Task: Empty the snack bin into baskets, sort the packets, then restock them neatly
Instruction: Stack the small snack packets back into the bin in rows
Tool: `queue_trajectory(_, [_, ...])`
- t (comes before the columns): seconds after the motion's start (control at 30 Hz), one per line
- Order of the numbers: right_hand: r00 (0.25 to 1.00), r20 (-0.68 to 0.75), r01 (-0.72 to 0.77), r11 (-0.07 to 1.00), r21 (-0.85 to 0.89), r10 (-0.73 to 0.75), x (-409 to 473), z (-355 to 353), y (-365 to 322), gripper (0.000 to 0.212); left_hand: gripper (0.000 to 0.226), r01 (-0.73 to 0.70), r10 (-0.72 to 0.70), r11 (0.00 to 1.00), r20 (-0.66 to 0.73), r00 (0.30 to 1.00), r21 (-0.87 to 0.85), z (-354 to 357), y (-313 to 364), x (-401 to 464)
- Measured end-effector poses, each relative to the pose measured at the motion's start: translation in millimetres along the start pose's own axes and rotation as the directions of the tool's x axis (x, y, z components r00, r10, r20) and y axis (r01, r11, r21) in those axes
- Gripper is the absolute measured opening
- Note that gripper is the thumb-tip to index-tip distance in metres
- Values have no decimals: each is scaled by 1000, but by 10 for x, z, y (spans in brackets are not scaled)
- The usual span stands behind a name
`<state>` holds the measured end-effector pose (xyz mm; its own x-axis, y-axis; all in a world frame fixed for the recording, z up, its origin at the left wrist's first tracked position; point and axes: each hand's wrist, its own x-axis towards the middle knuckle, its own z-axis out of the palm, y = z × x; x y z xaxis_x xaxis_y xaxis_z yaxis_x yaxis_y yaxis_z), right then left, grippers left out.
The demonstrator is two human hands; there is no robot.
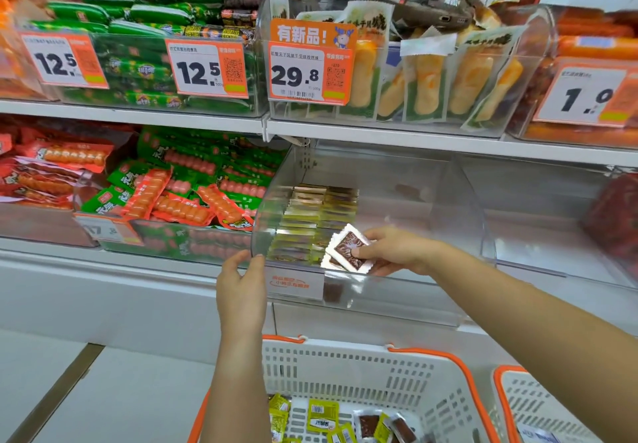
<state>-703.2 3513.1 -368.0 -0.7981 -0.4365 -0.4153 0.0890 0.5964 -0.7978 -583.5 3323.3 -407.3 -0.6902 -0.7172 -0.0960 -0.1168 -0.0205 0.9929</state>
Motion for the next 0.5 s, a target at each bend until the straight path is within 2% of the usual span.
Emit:
queue_trajectory(0.1, [991,-66,112,992,-56,-116,-21,-44,-144,10,34,-1,1,1000,-11,1000,3,-25,8,19])
queue_trajectory(0.2, [986,-37,161,981,-109,-165,-97,-93,-296,5,30,-7,7,1000,-19,1000,-1,-45,11,25])
queue_trajectory(0.37, [988,73,150,945,-291,-135,-95,123,-226,10,30,2,-2,1000,9,1000,-20,-19,15,4])
queue_trajectory(0.5, [993,64,106,970,-218,-94,-47,180,-136,9,22,11,-10,1000,33,999,-20,-13,21,-1])
